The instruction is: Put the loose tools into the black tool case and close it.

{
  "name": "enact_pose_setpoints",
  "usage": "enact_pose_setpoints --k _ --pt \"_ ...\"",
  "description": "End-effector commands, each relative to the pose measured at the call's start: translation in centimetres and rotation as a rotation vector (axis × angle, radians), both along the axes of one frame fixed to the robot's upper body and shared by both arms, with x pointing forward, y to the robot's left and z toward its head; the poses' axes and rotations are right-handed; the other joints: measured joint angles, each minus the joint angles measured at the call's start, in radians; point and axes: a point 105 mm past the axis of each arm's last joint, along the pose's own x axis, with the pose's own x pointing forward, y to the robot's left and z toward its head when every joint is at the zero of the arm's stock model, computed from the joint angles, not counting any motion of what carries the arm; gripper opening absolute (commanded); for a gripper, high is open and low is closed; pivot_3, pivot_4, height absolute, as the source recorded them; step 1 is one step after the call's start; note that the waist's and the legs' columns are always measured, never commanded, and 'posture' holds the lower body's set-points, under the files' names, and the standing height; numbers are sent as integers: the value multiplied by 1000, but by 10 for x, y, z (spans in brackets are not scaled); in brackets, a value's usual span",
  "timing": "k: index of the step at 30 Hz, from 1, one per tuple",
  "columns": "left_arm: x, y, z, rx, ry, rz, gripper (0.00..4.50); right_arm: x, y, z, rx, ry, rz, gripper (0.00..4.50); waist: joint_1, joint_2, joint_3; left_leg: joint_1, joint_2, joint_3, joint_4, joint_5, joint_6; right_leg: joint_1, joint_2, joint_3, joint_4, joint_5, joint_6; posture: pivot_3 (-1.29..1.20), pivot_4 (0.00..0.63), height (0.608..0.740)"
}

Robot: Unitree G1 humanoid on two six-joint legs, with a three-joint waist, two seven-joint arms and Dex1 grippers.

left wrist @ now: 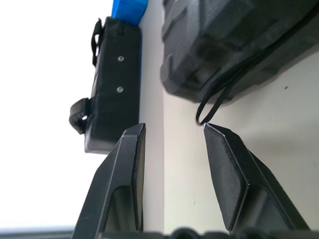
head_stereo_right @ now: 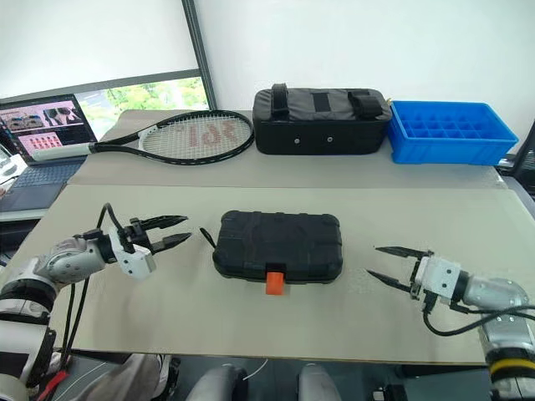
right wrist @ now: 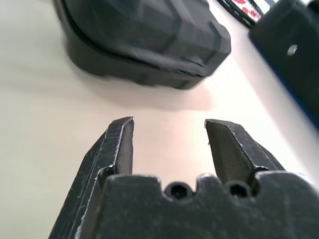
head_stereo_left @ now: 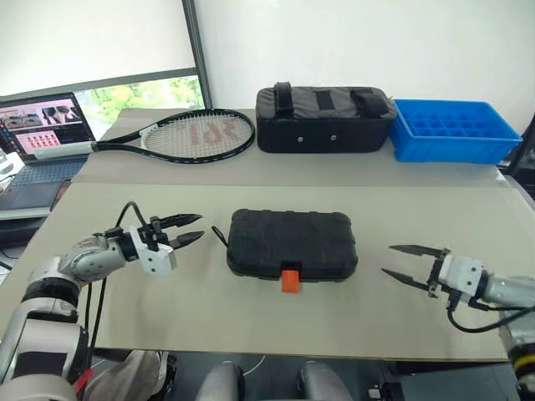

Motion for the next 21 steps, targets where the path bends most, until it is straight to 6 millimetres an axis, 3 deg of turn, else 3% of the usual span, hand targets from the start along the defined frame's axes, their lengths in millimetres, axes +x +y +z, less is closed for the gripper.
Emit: enact_pose_setpoints --k 1,5,9,11,14,21 --pt "26 13 25 -205 21 156 1981 -20 32 26 152 166 61 2666 3 -1 0 0 1 0 1 0 0 0 1 -1 1 0 0 0 150 707" --pt "47 -24 37 -398 256 80 1981 -45 59 17 172 417 128 2666 9 -2 0 -1 -1 2 4 0 -1 0 2 -3 0 0 0 0 150 707" --pt "55 -67 60 -547 462 -70 1981 -45 78 5 121 484 182 2666 10 -4 0 -5 -2 1 7 0 -1 -1 5 -3 -1 0 1 0 150 707" --pt "49 -96 72 -554 583 -192 1981 -18 84 5 145 408 141 2666 1 -6 1 -8 -2 0 8 0 -1 -2 8 -3 -2 0 1 0 150 707" --pt "34 -122 77 -473 697 -316 1981 21 83 12 166 296 54 2666 -18 -5 1 -9 -1 -3 9 0 -1 -2 11 -2 -2 0 1 0 150 707" --pt "24 -142 70 -398 764 -366 1981 106 58 34 198 18 -299 2666 -21 -4 1 -5 -1 -3 8 1 0 -2 13 1 -1 1 0 0 150 707"
